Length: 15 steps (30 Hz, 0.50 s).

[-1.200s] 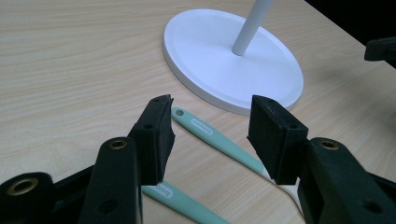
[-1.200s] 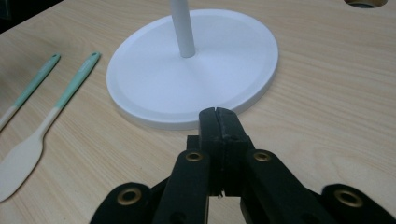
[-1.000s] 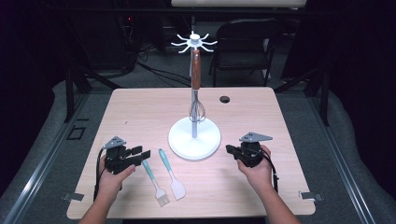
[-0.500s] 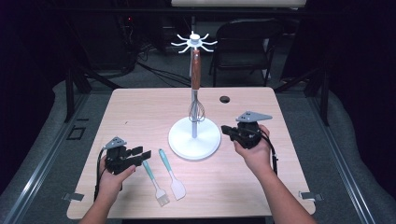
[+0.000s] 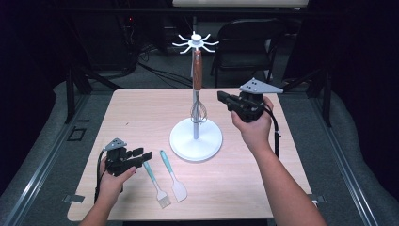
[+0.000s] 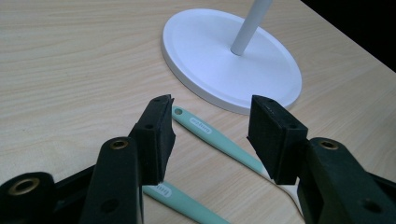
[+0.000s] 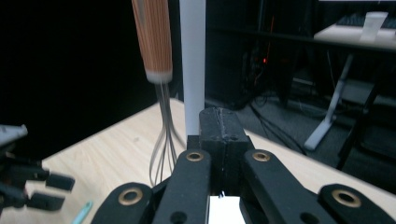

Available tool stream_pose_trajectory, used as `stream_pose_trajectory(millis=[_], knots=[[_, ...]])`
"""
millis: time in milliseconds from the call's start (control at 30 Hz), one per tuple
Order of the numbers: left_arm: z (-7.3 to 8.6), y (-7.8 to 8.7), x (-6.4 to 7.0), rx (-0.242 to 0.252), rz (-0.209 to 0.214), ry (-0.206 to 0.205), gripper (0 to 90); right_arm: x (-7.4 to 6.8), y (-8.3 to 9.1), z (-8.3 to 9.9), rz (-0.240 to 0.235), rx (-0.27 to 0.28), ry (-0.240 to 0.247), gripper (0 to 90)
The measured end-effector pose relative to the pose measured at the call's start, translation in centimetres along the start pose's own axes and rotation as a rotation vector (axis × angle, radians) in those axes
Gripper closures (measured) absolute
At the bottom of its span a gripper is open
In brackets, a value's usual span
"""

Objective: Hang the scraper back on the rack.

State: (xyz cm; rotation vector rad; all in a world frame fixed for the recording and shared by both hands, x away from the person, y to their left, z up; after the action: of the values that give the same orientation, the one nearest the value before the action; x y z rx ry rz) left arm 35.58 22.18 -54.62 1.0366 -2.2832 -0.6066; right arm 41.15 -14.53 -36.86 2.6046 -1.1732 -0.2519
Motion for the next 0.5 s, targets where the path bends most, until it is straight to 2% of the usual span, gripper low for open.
stream_pose_trajectory(millis=[67,133,200,400,500], knots=[[0.0,0.0,0.0,-0.001,0.0,0.0,50.0,0.0,0.1,-0.5,-0.005,0.015,-0.005,90.0],[0.0,0.0,0.0,-0.001,0.002,0.003,50.0,0.1,0.4,-1.9,-0.018,0.055,-0.021,90.0],[0.0,0.0,-0.1,-0.001,0.001,0.003,50.0,0.1,0.6,-2.7,-0.014,0.07,-0.016,90.0],[0.0,0.0,-0.1,0.005,0.001,0.007,50.0,0.0,0.9,-4.9,0.002,0.079,0.017,90.0],[0.0,0.0,-0.1,0.003,-0.001,0.007,50.0,-0.1,1.1,-5.6,0.002,0.09,0.019,90.0]])
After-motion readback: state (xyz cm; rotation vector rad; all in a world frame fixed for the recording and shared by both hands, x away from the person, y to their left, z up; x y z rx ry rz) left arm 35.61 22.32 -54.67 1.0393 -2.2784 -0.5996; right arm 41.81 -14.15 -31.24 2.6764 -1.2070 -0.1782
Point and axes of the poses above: each handheld gripper's, and its own axes: y roughly backward along the jaws, z roughly out of its underside, x roughly to its right, the point moved 3 cm from there along -y, roughly forward along the jaws, and after that the axes turned 5 degrees about -x, right-handed, at the moved point
